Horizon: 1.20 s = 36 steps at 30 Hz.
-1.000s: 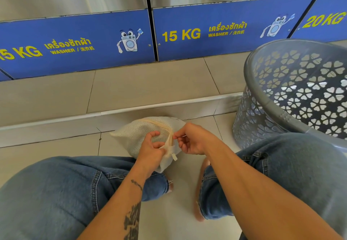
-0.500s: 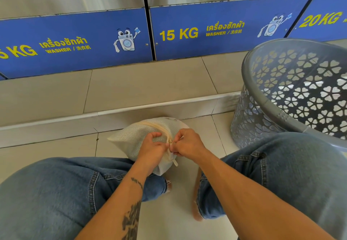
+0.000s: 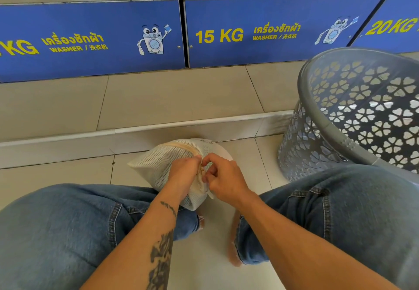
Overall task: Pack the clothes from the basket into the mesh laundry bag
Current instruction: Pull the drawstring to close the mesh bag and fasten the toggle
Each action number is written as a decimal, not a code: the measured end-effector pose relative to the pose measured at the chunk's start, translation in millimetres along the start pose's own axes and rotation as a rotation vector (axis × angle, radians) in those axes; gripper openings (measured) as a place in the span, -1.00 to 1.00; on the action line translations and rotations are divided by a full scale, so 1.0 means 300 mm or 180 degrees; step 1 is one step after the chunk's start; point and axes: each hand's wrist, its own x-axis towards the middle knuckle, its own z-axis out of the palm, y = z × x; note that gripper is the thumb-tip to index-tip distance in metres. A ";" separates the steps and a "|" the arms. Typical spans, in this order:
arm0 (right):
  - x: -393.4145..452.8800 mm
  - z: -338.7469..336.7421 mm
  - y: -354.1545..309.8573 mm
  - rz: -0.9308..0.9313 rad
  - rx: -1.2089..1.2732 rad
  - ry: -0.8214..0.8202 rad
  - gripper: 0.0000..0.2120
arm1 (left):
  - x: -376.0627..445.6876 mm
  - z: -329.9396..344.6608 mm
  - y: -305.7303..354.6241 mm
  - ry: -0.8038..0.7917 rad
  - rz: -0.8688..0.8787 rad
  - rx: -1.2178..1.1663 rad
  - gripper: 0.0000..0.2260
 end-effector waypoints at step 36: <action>0.027 0.037 0.039 -0.0090 0.0241 -0.0429 -0.70 | 0.053 -0.004 -0.065 -0.0031 -0.0116 -0.0642 -0.81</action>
